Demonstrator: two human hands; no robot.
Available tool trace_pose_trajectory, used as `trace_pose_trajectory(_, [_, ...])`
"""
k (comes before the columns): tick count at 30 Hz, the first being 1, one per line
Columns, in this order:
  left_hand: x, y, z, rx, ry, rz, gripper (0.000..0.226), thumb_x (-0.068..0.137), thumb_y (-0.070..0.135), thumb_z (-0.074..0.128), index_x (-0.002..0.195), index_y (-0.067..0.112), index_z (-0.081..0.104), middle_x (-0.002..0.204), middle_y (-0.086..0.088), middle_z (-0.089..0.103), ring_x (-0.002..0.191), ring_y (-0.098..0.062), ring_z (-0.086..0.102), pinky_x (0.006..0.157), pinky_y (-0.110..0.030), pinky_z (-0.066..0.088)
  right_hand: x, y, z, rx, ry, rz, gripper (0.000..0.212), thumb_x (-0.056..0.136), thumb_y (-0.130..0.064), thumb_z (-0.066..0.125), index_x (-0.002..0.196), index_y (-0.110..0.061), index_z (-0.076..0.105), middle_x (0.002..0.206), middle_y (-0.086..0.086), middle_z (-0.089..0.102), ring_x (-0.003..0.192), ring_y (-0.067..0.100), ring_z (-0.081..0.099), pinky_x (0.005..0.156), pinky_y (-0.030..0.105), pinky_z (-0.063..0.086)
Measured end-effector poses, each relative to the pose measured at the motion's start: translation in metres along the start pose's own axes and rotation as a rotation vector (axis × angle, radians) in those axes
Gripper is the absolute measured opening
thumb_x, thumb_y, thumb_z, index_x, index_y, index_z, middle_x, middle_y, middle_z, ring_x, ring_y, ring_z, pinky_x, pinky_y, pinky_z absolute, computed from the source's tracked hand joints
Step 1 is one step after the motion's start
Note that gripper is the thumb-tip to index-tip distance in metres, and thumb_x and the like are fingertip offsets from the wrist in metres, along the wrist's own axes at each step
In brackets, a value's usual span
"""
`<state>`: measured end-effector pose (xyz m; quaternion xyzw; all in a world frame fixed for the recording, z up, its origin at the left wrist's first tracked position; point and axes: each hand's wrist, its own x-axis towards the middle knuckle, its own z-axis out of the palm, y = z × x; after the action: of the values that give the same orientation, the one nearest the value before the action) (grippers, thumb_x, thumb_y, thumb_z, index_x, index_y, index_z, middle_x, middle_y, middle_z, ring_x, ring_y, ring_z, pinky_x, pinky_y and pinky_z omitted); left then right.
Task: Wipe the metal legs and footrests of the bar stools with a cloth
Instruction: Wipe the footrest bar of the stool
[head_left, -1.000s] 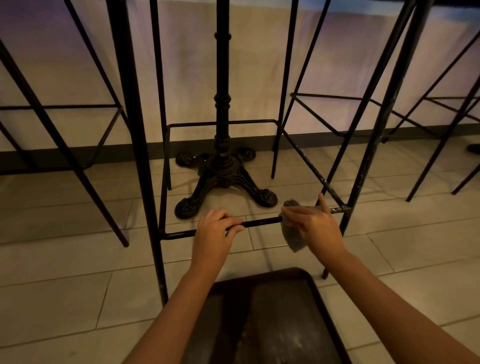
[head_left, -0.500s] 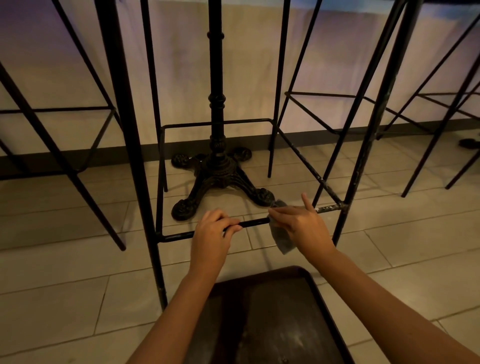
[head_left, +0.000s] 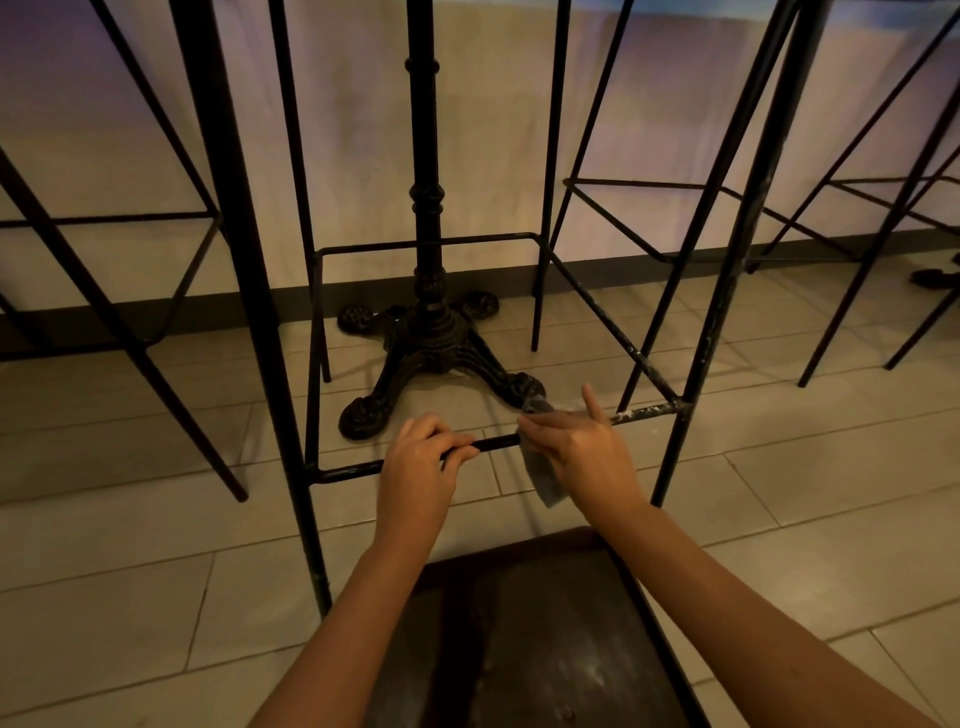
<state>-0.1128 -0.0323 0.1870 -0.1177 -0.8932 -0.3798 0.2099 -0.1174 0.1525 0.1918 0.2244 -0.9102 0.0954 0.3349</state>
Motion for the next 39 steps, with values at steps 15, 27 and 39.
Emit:
trace_pose_trajectory(15, [-0.001,0.0,-0.001,0.002,0.013,0.007,0.012,0.075,0.018,0.071,0.085,0.011,0.073,0.075,0.0,0.056,0.075,-0.01,0.047,0.068,-0.026,0.046,-0.01,0.02,-0.008,-0.003,-0.024,0.094,0.044,0.053,0.007,0.082,0.093,-0.009,0.071,0.093,0.008,0.072,0.088,0.026,0.068,0.096,0.061,0.014])
trace_pose_trajectory(27, [-0.001,0.0,-0.001,0.012,-0.002,0.015,0.013,0.075,0.017,0.071,0.086,0.011,0.073,0.074,0.0,0.056,0.076,-0.012,0.048,0.068,-0.022,0.044,-0.015,0.026,-0.014,-0.026,-0.086,0.099,0.051,0.055,0.001,0.083,0.1,-0.018,0.07,0.099,0.001,0.071,0.093,0.024,0.067,0.099,0.063,0.019])
trace_pose_trajectory(39, [0.007,0.005,-0.002,0.036,-0.072,0.008,0.011,0.077,0.018,0.07,0.085,0.012,0.074,0.078,0.002,0.061,0.079,-0.007,0.045,0.064,-0.009,0.031,-0.012,0.029,-0.007,-0.002,-0.022,0.12,0.042,0.05,0.009,0.082,0.088,-0.008,0.073,0.087,0.008,0.073,0.08,0.028,0.069,0.096,0.06,0.018])
